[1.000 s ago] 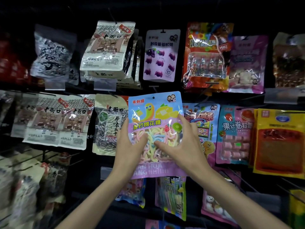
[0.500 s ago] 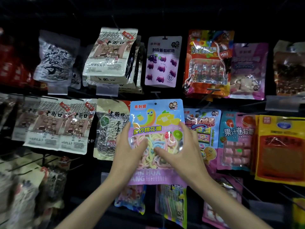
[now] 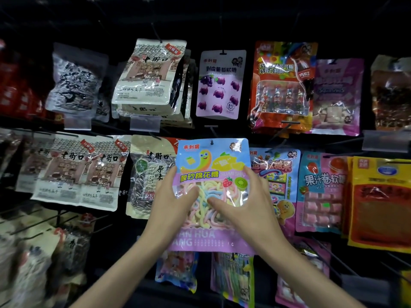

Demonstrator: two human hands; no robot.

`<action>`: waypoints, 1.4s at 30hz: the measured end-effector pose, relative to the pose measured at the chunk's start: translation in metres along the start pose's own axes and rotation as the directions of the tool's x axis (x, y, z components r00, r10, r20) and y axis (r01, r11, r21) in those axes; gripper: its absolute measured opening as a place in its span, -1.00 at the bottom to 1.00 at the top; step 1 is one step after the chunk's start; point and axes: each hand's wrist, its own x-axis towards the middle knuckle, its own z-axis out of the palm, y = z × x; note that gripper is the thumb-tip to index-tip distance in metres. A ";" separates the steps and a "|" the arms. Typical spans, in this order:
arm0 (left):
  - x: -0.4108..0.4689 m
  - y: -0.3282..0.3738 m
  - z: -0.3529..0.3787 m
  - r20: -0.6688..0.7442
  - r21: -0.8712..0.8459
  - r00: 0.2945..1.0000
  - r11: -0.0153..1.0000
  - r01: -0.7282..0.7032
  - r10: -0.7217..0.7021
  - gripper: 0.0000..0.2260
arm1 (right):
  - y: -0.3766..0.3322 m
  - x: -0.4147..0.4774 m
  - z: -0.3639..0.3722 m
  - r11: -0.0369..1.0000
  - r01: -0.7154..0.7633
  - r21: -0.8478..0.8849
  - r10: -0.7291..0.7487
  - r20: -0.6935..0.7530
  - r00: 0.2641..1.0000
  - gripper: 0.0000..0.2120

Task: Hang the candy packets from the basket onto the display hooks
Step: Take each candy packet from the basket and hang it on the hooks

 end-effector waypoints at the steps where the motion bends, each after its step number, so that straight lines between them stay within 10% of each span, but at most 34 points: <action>1: 0.000 0.000 0.000 0.005 0.002 1.000 1.000 -0.003 0.003 -0.47 | 0.000 0.000 0.000 1.000 -0.003 0.009 0.003 0.003 1.000 0.07; 26: 0.117 -0.059 0.075 0.080 0.610 0.968 0.779 0.141 -0.237 -0.14 | 0.083 0.118 0.067 0.867 -0.198 -0.457 0.258 0.073 0.963 -0.06; 42: 0.156 -0.111 0.117 0.029 0.571 0.973 0.803 0.170 -0.227 -0.08 | 0.127 0.149 0.096 0.735 -0.102 -0.670 0.177 0.045 0.983 0.04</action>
